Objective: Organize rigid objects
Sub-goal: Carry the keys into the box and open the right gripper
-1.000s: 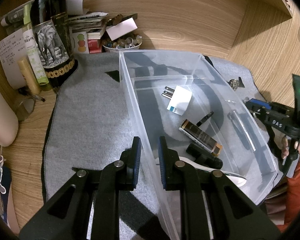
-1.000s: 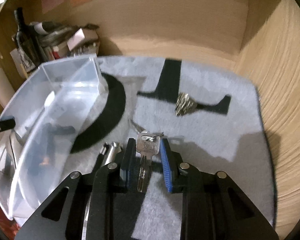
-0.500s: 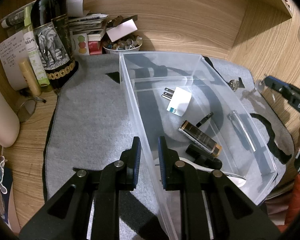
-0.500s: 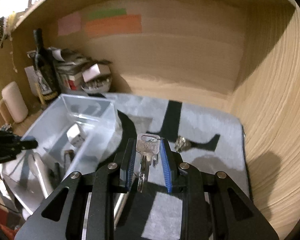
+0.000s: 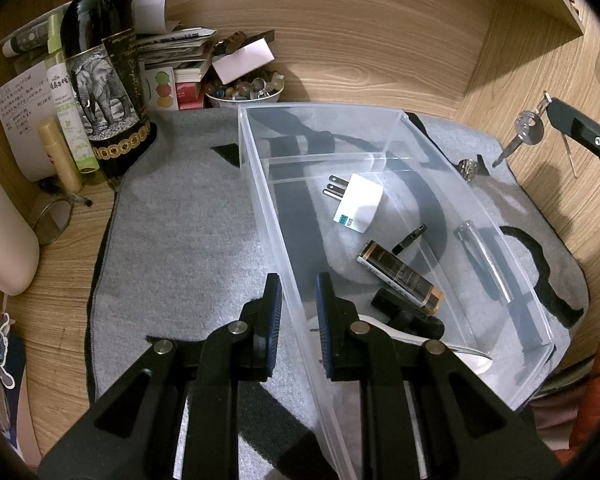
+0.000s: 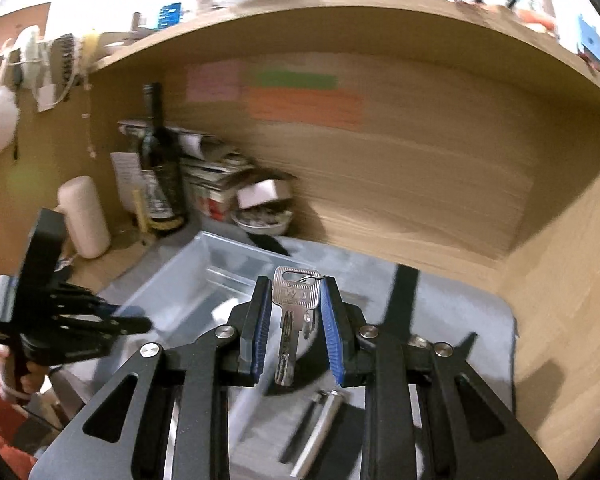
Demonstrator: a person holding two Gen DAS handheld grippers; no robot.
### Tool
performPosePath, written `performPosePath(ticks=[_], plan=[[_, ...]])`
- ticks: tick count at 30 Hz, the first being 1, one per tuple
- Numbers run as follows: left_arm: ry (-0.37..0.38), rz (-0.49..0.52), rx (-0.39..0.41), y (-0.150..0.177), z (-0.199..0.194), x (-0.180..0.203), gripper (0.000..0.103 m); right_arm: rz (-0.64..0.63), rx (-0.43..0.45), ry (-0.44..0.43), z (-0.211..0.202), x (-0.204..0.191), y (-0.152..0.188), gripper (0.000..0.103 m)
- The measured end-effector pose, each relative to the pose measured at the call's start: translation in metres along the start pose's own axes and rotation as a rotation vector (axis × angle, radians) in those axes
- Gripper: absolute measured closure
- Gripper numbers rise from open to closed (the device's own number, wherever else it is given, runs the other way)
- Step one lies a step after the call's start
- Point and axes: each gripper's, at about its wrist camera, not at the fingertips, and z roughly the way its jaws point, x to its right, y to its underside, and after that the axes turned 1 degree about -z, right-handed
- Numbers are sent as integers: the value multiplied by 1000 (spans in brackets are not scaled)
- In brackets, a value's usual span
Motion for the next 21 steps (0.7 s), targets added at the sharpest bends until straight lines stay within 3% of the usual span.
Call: performPosePath(ticks=[9, 21], plan=[[-3, 4, 1, 0, -1, 1, 86, -33, -40, -95, 15, -31, 8, 80], [-4, 5, 1, -1, -1, 2, 86, -69, -212, -112, 55, -44, 42, 80]])
